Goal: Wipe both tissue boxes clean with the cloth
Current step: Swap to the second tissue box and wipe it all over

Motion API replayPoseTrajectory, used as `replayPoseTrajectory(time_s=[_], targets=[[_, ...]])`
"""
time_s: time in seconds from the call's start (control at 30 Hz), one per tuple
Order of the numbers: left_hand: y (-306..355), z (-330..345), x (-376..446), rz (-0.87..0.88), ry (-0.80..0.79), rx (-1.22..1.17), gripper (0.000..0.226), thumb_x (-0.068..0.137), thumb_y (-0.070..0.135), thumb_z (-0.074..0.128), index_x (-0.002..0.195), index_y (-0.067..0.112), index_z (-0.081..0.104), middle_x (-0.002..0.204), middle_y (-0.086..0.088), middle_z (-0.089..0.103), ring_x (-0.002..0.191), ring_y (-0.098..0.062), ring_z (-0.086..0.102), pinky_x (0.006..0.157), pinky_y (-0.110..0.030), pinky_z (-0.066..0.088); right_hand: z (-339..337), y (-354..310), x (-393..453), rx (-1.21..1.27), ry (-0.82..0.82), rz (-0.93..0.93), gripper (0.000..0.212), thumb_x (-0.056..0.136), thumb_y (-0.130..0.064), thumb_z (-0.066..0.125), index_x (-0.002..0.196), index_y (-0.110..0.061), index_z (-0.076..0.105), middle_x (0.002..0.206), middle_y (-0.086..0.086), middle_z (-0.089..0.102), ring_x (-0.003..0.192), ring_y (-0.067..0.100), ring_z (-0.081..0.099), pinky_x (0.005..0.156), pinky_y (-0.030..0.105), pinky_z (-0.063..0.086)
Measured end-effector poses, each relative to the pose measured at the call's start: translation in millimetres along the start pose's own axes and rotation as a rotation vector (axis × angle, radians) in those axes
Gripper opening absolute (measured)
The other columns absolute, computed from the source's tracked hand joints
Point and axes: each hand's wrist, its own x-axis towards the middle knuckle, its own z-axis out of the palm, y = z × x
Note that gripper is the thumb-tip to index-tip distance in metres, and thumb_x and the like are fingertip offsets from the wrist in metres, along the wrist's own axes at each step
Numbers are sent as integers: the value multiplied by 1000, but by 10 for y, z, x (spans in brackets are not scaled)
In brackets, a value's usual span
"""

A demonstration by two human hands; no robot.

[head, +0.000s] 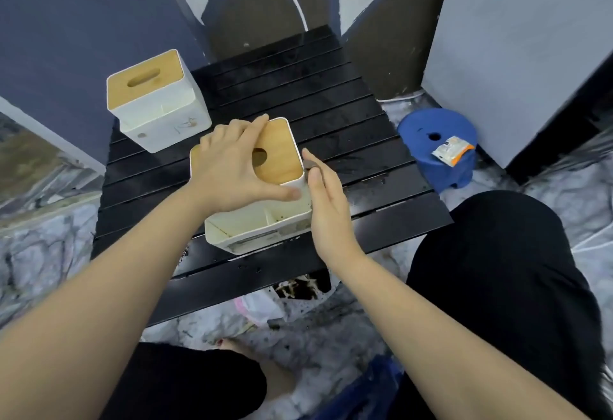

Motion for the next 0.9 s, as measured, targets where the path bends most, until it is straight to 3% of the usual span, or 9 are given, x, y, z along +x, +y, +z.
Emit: replayPoseTrajectory(time_s=[0.1, 0.33, 0.43, 0.5, 0.6, 0.67, 0.77, 0.83, 0.9], targets=[[7, 18, 21, -64, 4, 13, 135, 41, 99, 51, 156, 34, 21, 143, 4, 40, 132, -26, 36, 110, -45, 27, 16, 44, -159, -98, 51, -71, 42, 113, -27, 35, 153, -23, 44, 152, -5, 42, 137, -8, 40, 112, 8, 30], [105, 50, 164, -283, 42, 3, 129, 54, 92, 65, 156, 25, 22, 154, -8, 36, 140, -35, 32, 113, -53, 24, 364, 115, -242, -92, 215, -87, 61, 107, -41, 30, 164, -26, 13, 168, -7, 4, 153, 0, 9, 127, 36, 17], [130, 61, 162, -291, 54, -8, 128, 53, 92, 63, 155, 24, 24, 151, -9, 38, 139, -36, 33, 112, -53, 24, 437, 39, -83, -25, 327, -43, 65, 104, -48, 28, 163, -23, 20, 167, 0, 15, 154, 13, 21, 126, 43, 24], [118, 59, 139, -285, 52, -21, 127, 52, 91, 64, 154, 26, 25, 149, -8, 38, 137, -34, 33, 112, -52, 24, 347, 57, -14, -17, 329, -54, 57, 107, -45, 27, 159, -22, 32, 161, -2, 30, 147, 9, 34, 123, 38, 30], [80, 43, 19, -183, 35, -22, 127, 45, 94, 58, 151, 32, 27, 143, -3, 41, 131, -30, 36, 109, -47, 25, 73, 83, 204, 35, 108, -31, 57, 105, -50, 30, 151, -21, 48, 150, -11, 50, 140, 1, 44, 122, 35, 33], [73, 41, -96, -91, 18, -15, 127, 43, 94, 56, 151, 35, 26, 139, 2, 41, 127, -26, 37, 108, -44, 27, -3, 21, 432, -5, -93, 75, 70, 97, -62, 35, 153, -22, 46, 157, -11, 44, 147, 4, 38, 126, 42, 28], [101, 34, -236, -10, -5, -11, 129, 43, 94, 54, 153, 35, 25, 141, 6, 39, 128, -22, 36, 109, -42, 25, 51, -141, 642, -14, -192, 163, 70, 100, -64, 34, 159, -26, 36, 164, -3, 36, 150, 9, 35, 125, 42, 29], [92, 17, -284, 27, -22, -25, 131, 43, 94, 55, 155, 34, 25, 142, 7, 39, 129, -20, 35, 110, -39, 22, 70, -162, 732, 65, -185, 191, 55, 110, -50, 33, 150, -17, 49, 135, -1, 62, 120, 7, 60, 106, 29, 49], [59, -2, -295, 61, -35, -42, 131, 44, 93, 56, 156, 33, 25, 141, 9, 39, 129, -18, 35, 110, -37, 21, 84, -177, 753, 54, -165, 198, 47, 112, -42, 33, 138, -11, 58, 109, -4, 66, 97, 5, 63, 91, 24, 52]])
